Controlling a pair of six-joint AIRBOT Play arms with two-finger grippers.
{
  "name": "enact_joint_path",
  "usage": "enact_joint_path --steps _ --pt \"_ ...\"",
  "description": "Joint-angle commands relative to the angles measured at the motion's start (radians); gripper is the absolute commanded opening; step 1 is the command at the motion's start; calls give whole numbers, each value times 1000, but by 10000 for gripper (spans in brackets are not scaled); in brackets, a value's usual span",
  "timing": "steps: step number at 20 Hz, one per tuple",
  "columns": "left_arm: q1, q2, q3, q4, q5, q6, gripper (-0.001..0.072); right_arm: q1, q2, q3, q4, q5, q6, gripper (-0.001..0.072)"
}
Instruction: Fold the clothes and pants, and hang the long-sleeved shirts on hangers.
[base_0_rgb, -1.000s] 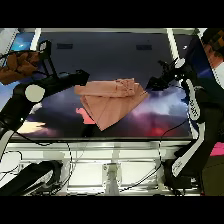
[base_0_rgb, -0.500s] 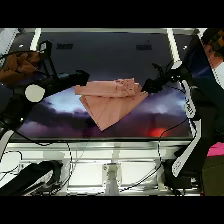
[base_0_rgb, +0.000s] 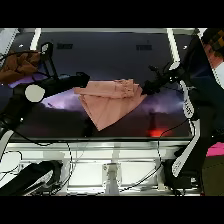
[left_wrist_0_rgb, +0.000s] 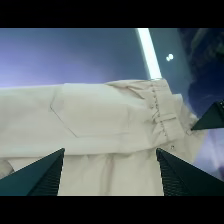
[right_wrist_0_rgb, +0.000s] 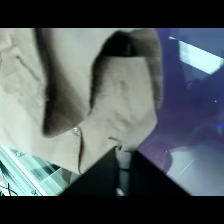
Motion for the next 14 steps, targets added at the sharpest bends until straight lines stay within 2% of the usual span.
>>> enact_joint_path --steps 1,3,7,11,14 --pt "1 1 0 18 -27 0 646 14 6 1 42 5 -106 17" --pt "2 4 0 45 -30 0 646 14 35 1 46 -1 -143 16" --pt "2 50 -2 119 -44 0 645 5 168 -67 -1 -61 -130 16" --pt "4 108 -38 145 -130 -1 645 5 373 -382 -35 -163 -117 15" --pt "4 183 -166 145 -139 -63 644 5 587 -708 -60 -322 -117 15"
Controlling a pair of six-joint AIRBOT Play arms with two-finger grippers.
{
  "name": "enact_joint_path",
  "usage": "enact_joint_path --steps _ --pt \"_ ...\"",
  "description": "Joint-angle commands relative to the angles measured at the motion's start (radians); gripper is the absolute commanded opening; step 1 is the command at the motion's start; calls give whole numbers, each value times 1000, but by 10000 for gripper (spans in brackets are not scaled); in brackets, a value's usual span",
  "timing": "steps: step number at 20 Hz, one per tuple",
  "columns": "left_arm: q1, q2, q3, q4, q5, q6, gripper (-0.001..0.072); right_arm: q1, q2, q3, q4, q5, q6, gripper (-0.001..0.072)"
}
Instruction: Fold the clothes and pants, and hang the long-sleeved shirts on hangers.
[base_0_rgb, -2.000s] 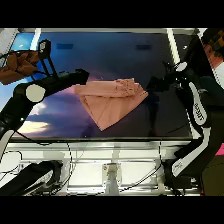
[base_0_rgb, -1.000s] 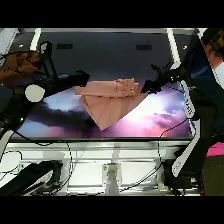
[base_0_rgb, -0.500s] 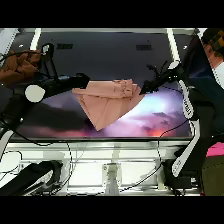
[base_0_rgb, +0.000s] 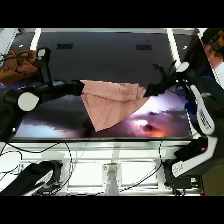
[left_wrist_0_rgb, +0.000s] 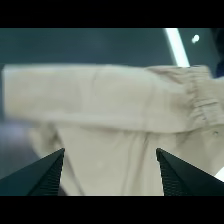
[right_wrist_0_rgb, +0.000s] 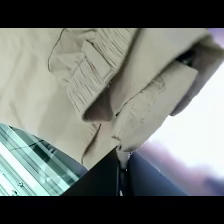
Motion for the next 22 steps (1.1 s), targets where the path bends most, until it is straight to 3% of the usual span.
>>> enact_joint_path --steps 1,3,6,10,16,22 --pt "1 85 -139 13 -27 -76 643 0 230 -340 -22 -179 0 15" --pt "1 129 -259 -5 -28 -171 643 0 352 -503 -19 -243 -3 16" --pt "0 103 -374 -146 -28 -170 642 0 467 -633 -19 -248 -28 16" --pt "0 -18 -406 -249 -29 -72 648 0 533 -655 -5 -233 -28 16" --pt "1 -238 -406 -468 -49 205 648 0 541 -655 10 -225 -29 16" --pt "44 -325 -406 -497 -54 217 636 0 541 -655 11 -222 -29 16"
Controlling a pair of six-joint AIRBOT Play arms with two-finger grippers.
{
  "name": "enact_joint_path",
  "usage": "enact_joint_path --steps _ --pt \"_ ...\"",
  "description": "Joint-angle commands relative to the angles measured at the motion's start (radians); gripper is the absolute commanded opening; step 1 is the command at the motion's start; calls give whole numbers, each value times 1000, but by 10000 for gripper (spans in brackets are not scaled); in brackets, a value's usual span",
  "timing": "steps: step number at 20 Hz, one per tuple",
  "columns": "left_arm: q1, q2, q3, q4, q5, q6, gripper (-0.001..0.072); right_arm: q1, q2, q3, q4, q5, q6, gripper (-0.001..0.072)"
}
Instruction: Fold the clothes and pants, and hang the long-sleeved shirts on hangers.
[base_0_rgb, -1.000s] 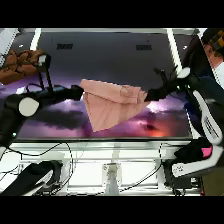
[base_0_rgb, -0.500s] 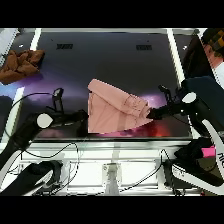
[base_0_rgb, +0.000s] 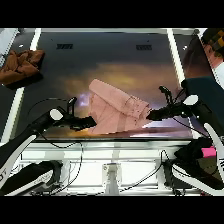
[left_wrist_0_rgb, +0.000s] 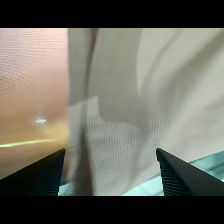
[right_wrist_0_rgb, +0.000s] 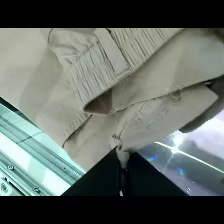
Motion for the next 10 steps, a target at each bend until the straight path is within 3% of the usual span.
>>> enact_joint_path --steps 1,2,3,4,5,6,7,10 --pt "16 -43 -2 -32 -4 30 600 0 2 -1 3 2 0 16" --pt "16 -48 -2 -47 -10 32 535 0 2 -1 3 2 0 16" --pt "14 -51 -2 -76 -25 46 526 0 2 -1 4 2 0 16" --pt "14 -54 -2 -110 -45 85 438 0 2 0 4 3 0 16" --pt "14 -56 -2 -139 -62 114 293 0 4 0 5 5 0 16" --pt "14 -56 -2 -151 -60 129 63 0 6 2 7 8 0 16" --pt "14 -56 -1 -157 -43 148 17 0 6 2 14 10 -2 16" --pt "34 -55 22 -157 -18 178 17 0 7 2 54 10 -28 16"
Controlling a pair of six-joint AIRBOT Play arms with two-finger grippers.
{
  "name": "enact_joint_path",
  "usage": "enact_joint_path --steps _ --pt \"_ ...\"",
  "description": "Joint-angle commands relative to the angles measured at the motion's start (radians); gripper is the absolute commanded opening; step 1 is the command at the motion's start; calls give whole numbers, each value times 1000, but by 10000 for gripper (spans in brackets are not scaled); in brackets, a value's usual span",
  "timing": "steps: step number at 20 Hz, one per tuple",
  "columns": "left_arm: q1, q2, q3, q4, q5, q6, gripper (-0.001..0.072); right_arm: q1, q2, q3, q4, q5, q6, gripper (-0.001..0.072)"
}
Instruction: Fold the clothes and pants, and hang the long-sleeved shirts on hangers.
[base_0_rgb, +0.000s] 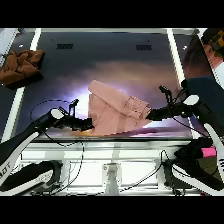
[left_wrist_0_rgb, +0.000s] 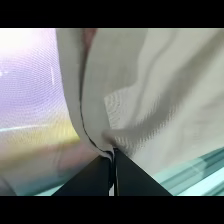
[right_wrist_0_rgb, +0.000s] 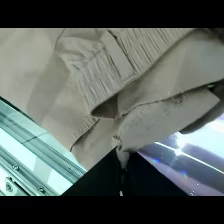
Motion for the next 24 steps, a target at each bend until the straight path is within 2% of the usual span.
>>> enact_joint_path --steps 1,4,7,9,12,15,17,21,24 --pt "29 2 40 -35 -9 64 17 0 10 1 43 2 -36 16" --pt "92 66 158 -35 -101 120 16 0 99 3 79 0 -52 16" --pt "160 200 303 -35 -110 121 16 0 230 51 79 19 -46 17" --pt "201 299 396 -35 -108 121 15 0 316 105 89 27 -7 16" --pt "226 443 488 -35 -40 117 15 0 416 188 147 28 68 16" --pt "225 566 503 -35 39 116 14 0 489 256 245 42 92 16" --pt "225 628 503 -34 37 81 14 0 524 299 290 81 100 16" --pt "225 727 503 -35 37 35 14 0 603 371 288 174 208 16" --pt "225 804 505 -34 16 -54 13 0 683 422 287 238 314 16"
